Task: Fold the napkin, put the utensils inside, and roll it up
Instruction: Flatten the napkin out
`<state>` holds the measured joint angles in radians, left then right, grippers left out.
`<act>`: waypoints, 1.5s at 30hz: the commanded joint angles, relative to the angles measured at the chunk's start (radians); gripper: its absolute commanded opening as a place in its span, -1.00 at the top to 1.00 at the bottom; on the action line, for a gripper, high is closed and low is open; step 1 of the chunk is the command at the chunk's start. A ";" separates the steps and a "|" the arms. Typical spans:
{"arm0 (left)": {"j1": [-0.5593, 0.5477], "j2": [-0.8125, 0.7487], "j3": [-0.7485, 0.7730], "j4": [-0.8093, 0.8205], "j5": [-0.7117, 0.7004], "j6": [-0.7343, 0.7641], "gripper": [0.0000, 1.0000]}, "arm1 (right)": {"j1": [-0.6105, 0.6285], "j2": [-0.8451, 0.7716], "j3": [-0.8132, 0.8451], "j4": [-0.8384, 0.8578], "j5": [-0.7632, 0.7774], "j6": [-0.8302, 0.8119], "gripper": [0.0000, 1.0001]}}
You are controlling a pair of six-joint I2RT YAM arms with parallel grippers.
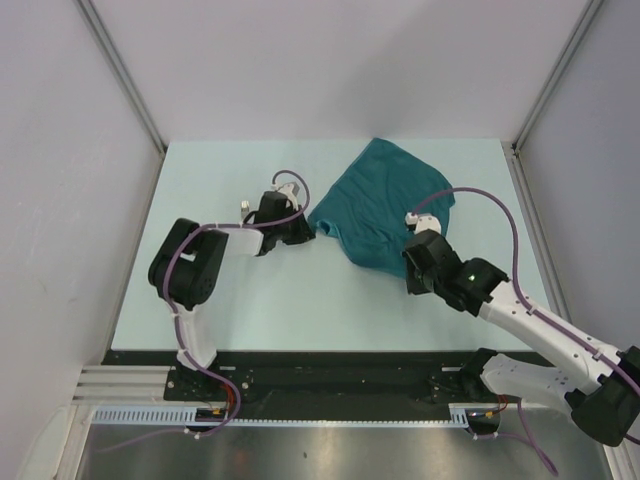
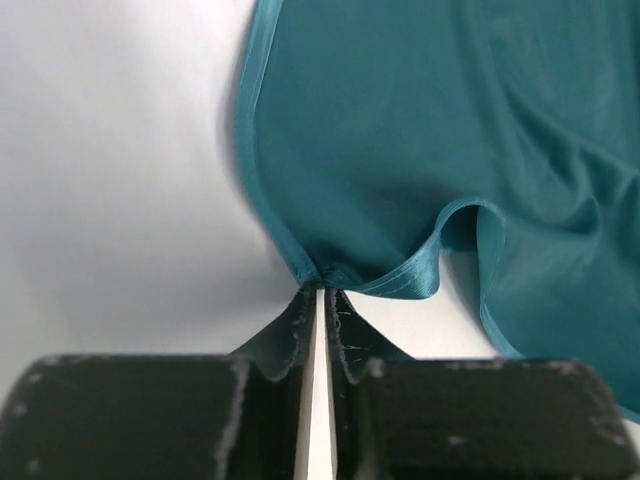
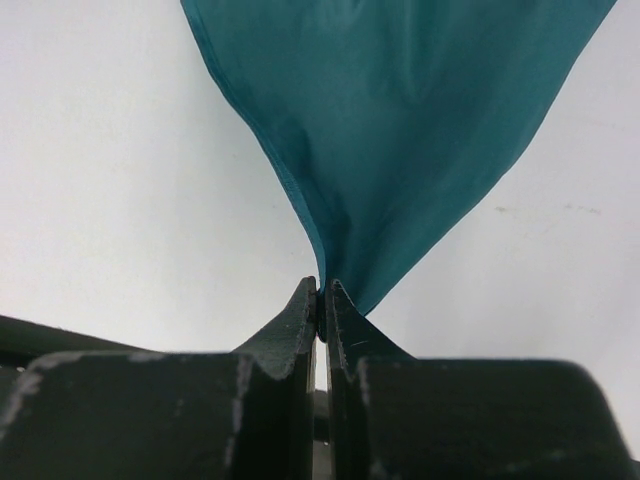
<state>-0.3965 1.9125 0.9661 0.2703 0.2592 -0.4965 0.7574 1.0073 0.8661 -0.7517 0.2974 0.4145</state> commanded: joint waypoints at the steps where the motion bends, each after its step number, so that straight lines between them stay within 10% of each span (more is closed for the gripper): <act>1: -0.005 0.029 0.100 -0.065 -0.061 0.064 0.85 | -0.006 0.001 0.097 0.006 0.069 -0.014 0.97; 25: -0.001 -0.353 0.008 -0.063 -0.206 0.130 0.99 | -0.056 -0.044 0.312 0.137 0.319 -0.206 1.00; 33: 0.005 -0.207 0.009 -0.146 -0.162 0.081 -0.17 | -0.017 -0.009 0.232 0.040 0.209 -0.126 1.00; 45: -0.007 -0.069 0.085 -0.229 -0.179 0.070 -0.25 | 0.054 -0.016 0.096 0.049 0.134 0.021 1.00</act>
<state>-0.3962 1.8256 0.9974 0.0475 0.0803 -0.4110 0.8059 1.0069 0.9558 -0.7391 0.4419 0.3912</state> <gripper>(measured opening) 0.630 0.063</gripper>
